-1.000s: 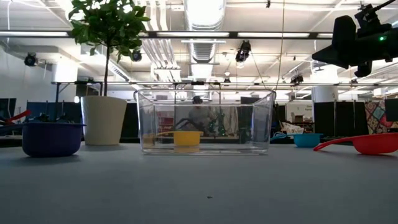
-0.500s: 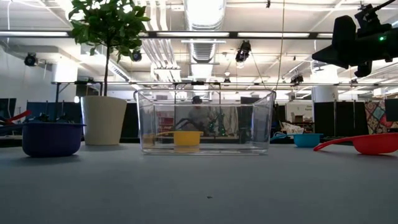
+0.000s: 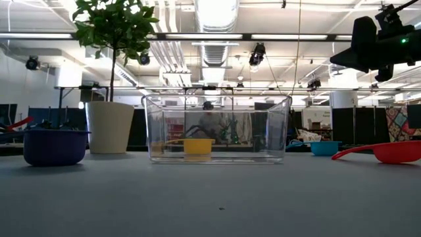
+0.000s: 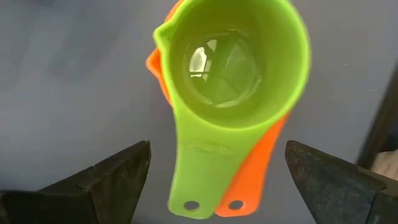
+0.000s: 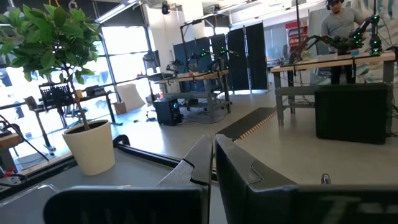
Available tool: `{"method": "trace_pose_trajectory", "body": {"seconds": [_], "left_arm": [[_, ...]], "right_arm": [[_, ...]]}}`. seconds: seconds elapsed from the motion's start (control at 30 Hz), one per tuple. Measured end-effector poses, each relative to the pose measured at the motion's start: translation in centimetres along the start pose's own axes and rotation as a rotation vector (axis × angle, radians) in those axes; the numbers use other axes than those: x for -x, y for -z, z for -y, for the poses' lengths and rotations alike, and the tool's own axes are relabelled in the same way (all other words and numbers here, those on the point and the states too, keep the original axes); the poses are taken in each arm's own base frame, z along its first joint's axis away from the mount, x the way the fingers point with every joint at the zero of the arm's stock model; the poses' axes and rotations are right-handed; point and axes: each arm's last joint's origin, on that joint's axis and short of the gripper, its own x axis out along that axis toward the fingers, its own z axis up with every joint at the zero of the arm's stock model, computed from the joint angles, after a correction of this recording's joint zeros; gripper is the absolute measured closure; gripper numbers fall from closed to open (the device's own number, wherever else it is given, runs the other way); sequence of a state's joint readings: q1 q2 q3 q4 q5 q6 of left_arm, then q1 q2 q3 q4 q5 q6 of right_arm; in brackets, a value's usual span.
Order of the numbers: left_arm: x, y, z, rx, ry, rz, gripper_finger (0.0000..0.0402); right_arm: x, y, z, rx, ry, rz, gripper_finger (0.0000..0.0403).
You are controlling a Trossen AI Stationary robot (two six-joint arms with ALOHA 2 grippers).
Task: Nest measuring cups in basket
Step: Stack the green measuring cup on top of the orange measuring cup
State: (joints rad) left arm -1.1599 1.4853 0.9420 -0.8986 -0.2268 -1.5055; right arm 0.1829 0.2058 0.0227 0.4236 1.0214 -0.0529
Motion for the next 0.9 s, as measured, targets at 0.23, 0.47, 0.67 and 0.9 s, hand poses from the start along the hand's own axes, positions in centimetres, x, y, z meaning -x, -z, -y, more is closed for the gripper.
{"method": "trace_pose_trajectory", "body": {"seconds": [0.23,0.47,0.67,0.9], "left_arm": [[-0.87,0.21,-0.65,-0.020,-0.024,-0.002,0.0046],[-0.88,0.21,-0.43,-0.019,0.000,-0.007,0.0046],[-0.86,0.03,-0.07,-0.002,0.034,-0.005,0.0046],[-1.10,-0.28,-0.28,0.008,0.020,-0.004,0.0046]], "right_arm": [[0.00,0.00,0.00,0.000,0.000,0.000,0.0394],[0.00,0.01,0.00,0.000,0.000,0.000,0.0394],[0.00,0.00,0.00,0.000,0.000,0.000,0.0394],[0.00,0.00,0.00,0.000,0.000,0.000,0.0394]]}}
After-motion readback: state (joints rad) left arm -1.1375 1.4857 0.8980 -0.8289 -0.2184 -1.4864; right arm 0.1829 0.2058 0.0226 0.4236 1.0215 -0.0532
